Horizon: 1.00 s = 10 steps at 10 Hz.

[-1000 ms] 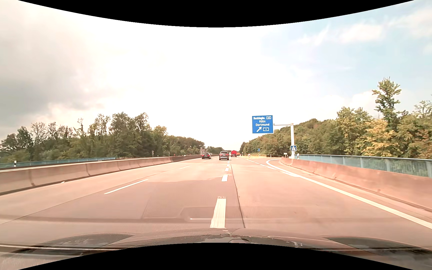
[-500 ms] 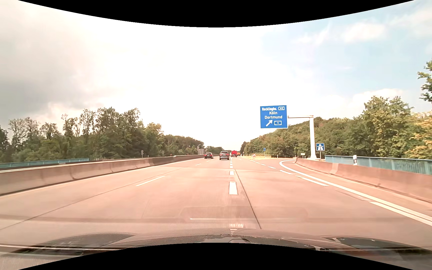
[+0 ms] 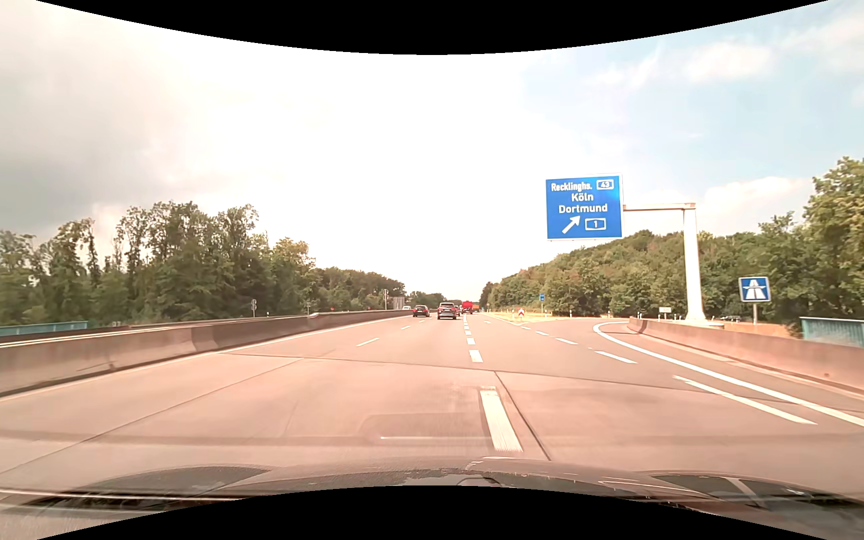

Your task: Follow the waypoints while adhering to traffic rules and regulations

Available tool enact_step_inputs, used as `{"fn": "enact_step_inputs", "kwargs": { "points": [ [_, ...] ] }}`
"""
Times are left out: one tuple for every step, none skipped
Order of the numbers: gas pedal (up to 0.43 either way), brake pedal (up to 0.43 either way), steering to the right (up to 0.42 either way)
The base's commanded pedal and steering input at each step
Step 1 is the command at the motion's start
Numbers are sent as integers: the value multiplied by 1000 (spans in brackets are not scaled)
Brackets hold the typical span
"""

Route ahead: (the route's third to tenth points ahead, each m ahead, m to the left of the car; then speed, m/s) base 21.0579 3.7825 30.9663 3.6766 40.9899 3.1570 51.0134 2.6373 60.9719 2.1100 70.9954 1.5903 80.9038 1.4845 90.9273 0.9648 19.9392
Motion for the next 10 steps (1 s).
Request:
{"fn": "enact_step_inputs", "kwargs": {
  "points": [
    [209, 0, 3],
    [209, 0, 3],
    [220, 0, 3],
    [220, 0, 3],
    [220, 0, 3],
    [220, 0, 3],
    [220, 0, 3],
    [220, 0, 3],
    [220, 0, 3],
    [220, 0, 2]
  ]
}}
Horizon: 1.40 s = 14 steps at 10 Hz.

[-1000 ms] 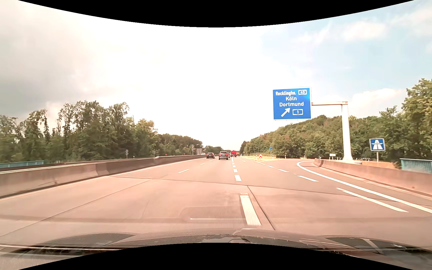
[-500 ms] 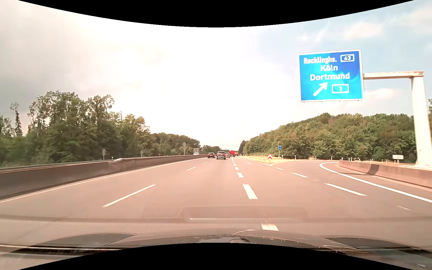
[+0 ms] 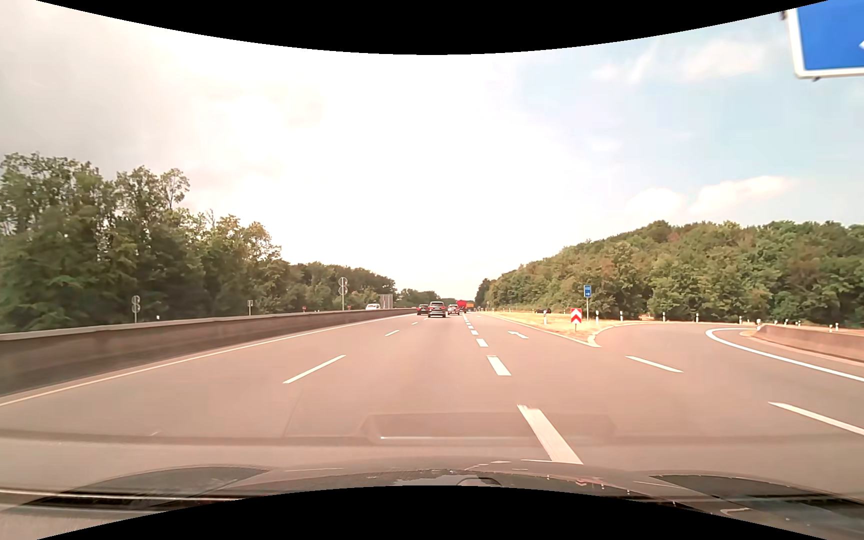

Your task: Follow the waypoints while adhering to traffic rules and regulations

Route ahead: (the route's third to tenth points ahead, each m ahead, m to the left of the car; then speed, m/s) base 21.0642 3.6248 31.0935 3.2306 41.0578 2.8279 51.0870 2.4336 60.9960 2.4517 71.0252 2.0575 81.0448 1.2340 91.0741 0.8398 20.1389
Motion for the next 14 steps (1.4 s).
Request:
{"fn": "enact_step_inputs", "kwargs": {
  "points": [
    [220, 0, 3],
    [220, 0, 2],
    [220, 0, 3],
    [228, 0, 2],
    [228, 0, 2],
    [228, 0, 2],
    [228, 0, 2],
    [228, 0, 2],
    [228, 0, 2],
    [228, 0, 2],
    [228, 0, 2],
    [260, 0, 2],
    [260, 0, 1],
    [260, 0, 1]
  ]
}}
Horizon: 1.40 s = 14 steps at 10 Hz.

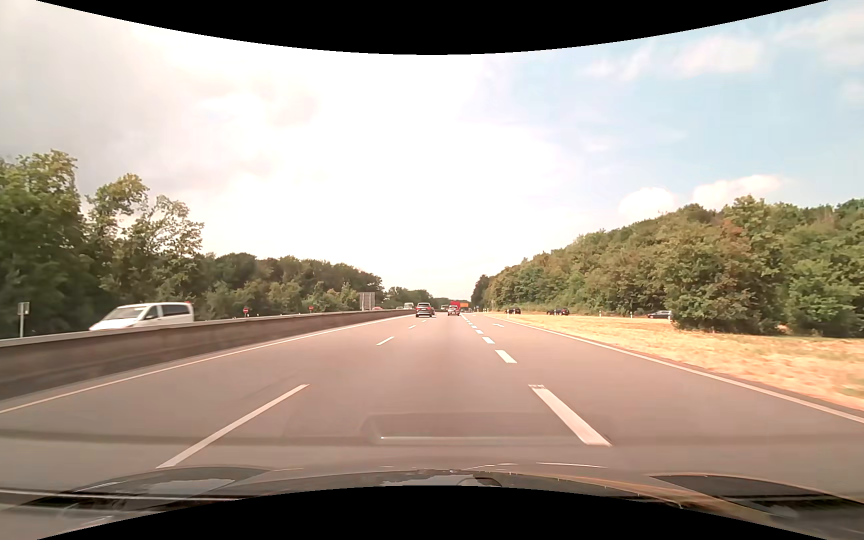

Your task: Follow the waypoints while adhering to traffic rules and regulations

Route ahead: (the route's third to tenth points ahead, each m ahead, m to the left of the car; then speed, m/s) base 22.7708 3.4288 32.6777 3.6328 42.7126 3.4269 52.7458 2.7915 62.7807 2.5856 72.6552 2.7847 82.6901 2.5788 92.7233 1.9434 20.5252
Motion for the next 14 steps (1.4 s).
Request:
{"fn": "enact_step_inputs", "kwargs": {
  "points": [
    [260, 0, 1],
    [260, 0, 1],
    [260, 0, 1],
    [260, 0, 1],
    [260, 0, 1],
    [260, 0, 1],
    [260, 0, 1],
    [260, 0, 1],
    [260, 0, 1],
    [260, 0, 1],
    [260, 0, 1],
    [260, 0, 1],
    [260, 0, 1],
    [260, 0, 1]
  ]
}}
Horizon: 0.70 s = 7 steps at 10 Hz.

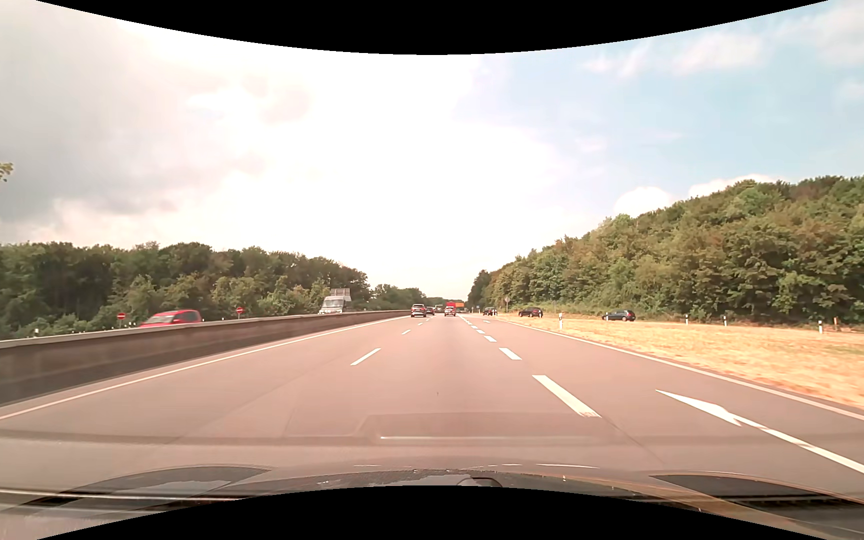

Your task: Follow the waypoints while adhering to traffic rules and regulations

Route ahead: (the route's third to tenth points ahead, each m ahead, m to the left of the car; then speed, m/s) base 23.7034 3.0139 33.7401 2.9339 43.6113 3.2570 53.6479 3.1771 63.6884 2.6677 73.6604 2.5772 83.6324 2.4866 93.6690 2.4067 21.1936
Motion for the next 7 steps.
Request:
{"fn": "enact_step_inputs", "kwargs": {
  "points": [
    [260, 0, 1],
    [260, 0, 1],
    [260, 0, 1],
    [260, 0, 1],
    [248, 0, 1],
    [240, 0, 0],
    [209, 0, 0]
  ]
}}
